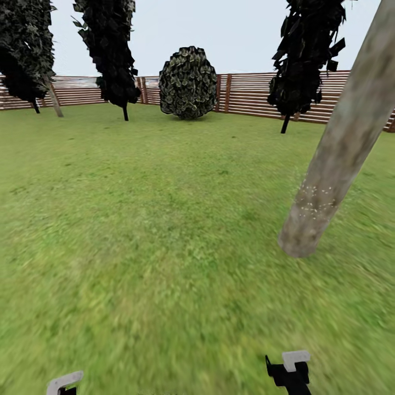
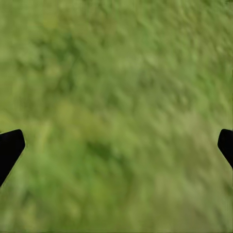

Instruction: In the garden, pick up the pesticide atomizer on the floor and spray pesticide onto both trees until each tree trunk is fully covered.

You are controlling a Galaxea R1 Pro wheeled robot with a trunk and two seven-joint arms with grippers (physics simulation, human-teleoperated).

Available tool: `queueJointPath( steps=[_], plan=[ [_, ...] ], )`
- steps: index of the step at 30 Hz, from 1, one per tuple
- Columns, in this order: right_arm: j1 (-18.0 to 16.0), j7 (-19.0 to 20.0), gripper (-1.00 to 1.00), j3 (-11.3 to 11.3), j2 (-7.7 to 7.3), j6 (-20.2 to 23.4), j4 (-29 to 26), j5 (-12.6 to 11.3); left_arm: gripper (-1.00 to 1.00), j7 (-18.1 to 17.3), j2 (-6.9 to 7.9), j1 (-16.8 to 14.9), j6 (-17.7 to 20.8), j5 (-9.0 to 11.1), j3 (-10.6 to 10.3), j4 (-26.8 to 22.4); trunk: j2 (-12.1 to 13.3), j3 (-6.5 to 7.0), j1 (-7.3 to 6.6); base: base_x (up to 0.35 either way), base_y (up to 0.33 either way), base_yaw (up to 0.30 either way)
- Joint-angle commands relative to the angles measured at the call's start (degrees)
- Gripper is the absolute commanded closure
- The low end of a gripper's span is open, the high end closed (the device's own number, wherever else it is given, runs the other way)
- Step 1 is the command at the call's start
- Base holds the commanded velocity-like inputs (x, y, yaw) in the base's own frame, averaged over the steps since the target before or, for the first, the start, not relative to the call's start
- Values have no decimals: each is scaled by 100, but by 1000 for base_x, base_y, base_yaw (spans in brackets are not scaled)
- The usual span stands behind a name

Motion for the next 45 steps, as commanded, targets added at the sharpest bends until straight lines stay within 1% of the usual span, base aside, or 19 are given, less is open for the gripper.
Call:
queueJointPath(
  steps=[1,45],
  plan=[
    [0,-29,-100,51,-3,-10,-3,-32,100,24,-1,-6,-23,-60,24,10,-2,-4,-1,0,0,282],
    [0,-29,-100,51,-3,-7,-3,-32,100,17,-18,-6,-23,-68,18,36,-2,-72,-1,0,0,282]
  ],
)
